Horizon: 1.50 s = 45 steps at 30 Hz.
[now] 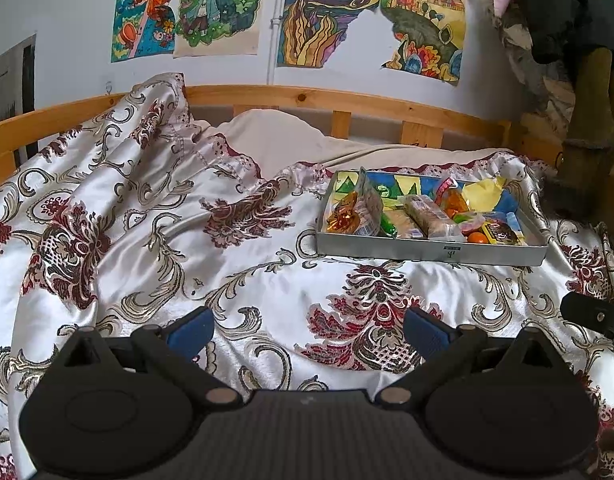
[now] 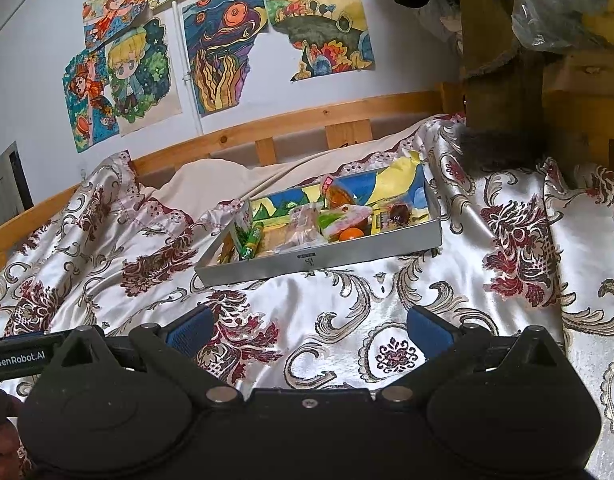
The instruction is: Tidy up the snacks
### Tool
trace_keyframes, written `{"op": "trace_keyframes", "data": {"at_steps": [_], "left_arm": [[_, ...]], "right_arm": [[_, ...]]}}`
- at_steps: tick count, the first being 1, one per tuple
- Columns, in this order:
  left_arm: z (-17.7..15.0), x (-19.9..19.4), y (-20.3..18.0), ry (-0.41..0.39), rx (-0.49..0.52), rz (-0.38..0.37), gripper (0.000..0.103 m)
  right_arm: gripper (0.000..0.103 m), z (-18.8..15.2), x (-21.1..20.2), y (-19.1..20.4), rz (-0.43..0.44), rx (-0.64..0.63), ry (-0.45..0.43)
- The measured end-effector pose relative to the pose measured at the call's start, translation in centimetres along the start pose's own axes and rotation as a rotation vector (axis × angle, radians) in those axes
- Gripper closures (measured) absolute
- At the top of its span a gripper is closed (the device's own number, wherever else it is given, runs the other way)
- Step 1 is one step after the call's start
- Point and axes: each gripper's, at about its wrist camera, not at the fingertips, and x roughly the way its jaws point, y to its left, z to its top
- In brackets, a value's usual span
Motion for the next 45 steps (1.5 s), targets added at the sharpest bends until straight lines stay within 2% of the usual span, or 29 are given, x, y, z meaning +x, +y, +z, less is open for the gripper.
{"op": "trace_keyframes", "data": {"at_steps": [45], "left_arm": [[-0.09,0.27,-0.06,0.015,0.011,0.016,0.000]], "right_arm": [[0.001,-0.17,0.11,-0.01,-0.004,-0.003,0.009]]}}
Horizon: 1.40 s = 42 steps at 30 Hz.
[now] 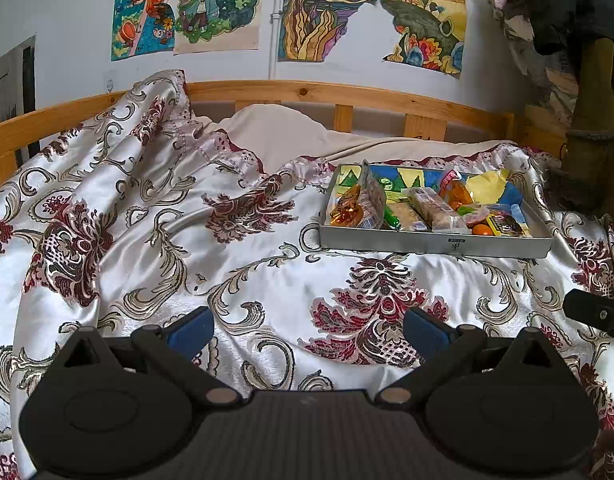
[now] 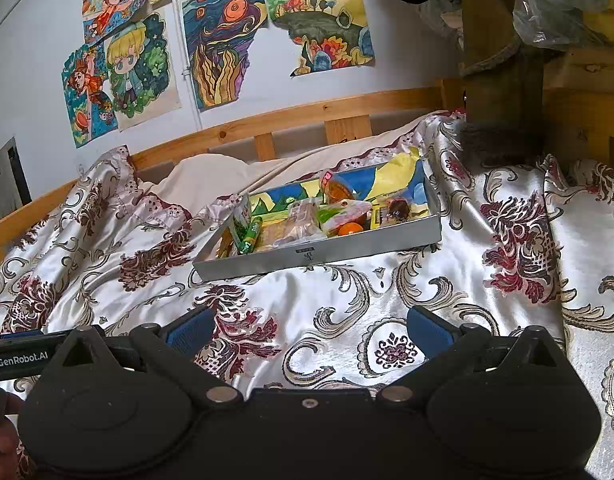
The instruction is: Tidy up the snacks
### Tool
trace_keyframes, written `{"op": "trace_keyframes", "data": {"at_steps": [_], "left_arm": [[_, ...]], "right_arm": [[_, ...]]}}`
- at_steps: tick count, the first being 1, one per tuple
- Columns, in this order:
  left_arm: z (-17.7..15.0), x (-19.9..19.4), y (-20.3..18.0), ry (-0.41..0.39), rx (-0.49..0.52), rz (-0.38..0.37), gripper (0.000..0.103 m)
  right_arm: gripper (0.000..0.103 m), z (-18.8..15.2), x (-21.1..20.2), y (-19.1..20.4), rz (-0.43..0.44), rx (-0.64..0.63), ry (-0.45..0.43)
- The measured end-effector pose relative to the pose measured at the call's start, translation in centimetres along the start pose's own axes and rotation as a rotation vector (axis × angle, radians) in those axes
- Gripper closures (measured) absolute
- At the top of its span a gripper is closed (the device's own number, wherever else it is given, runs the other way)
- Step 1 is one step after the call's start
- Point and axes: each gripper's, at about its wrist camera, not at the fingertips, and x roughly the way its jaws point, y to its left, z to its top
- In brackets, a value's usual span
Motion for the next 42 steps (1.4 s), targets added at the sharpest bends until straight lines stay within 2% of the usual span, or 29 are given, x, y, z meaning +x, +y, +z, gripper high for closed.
{"op": "trace_keyframes", "data": {"at_steps": [15,18,23,42], "left_arm": [[-0.03,0.00,-0.11,0.007,0.001,-0.005,0.000],[0.28,-0.01,-0.37,0.025,0.025,0.012,0.001],[0.44,-0.63,-0.67,0.004,0.047,-0.037,0.000],[0.46,-0.58,-0.48,0.016,0.032,-0.073,0.001]], "right_arm": [[0.001,-0.10,0.06,-0.07,-0.001,-0.001,0.001],[0.001,-0.10,0.05,-0.06,-0.001,-0.002,0.001],[0.001,-0.11,0.04,-0.04,-0.002,-0.002,0.001],[0.001,-0.05,0.12,-0.04,-0.007,-0.030,0.000]]}}
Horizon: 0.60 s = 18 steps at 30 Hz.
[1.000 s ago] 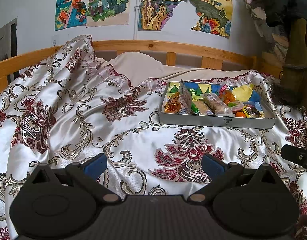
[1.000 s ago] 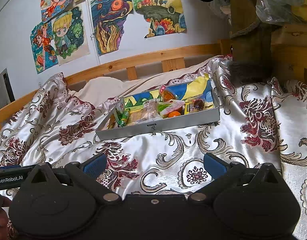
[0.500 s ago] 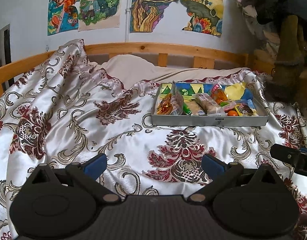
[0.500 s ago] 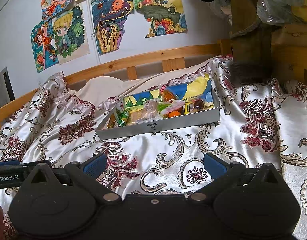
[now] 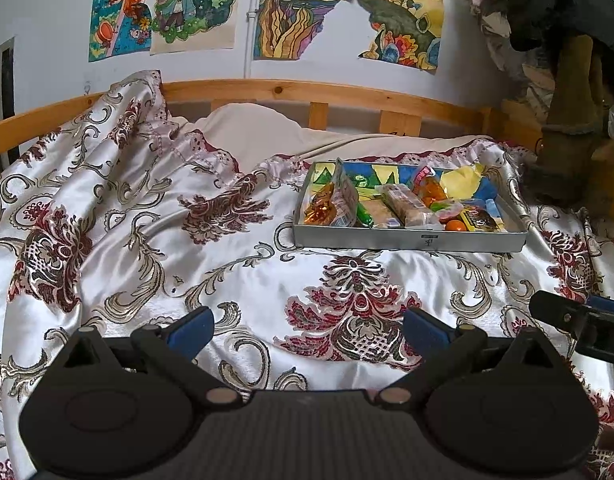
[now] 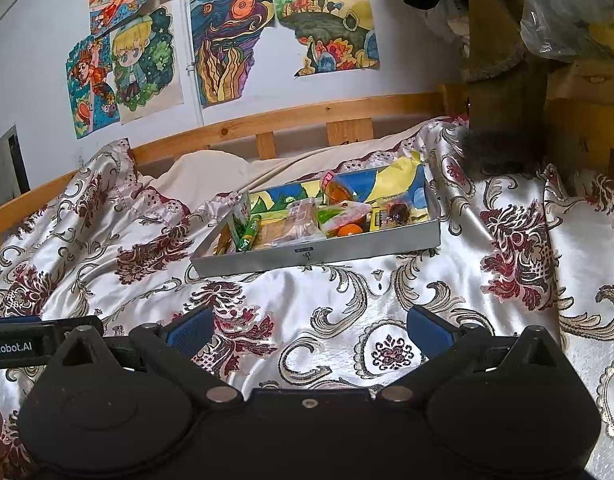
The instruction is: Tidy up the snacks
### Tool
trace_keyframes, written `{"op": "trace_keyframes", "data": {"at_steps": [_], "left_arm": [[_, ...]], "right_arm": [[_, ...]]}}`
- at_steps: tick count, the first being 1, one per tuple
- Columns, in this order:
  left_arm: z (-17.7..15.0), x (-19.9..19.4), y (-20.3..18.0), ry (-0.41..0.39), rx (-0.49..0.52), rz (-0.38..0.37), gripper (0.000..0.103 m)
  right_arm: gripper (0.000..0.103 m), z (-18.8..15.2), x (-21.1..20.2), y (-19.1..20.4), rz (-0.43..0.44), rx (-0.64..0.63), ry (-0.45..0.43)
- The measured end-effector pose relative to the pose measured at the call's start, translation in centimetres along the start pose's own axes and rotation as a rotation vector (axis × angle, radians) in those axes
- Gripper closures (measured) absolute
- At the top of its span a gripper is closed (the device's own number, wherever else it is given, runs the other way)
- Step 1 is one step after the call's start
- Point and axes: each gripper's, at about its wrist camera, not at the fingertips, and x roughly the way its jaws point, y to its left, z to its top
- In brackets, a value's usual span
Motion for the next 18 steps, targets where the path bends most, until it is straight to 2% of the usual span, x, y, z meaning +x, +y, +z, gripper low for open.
{"op": "trace_keyframes", "data": {"at_steps": [18], "left_arm": [[-0.06,0.03,0.06,0.002,-0.001,0.001,0.001]], "right_arm": [[0.001,-0.01,0.00,-0.03,-0.001,-0.003,0.001]]}}
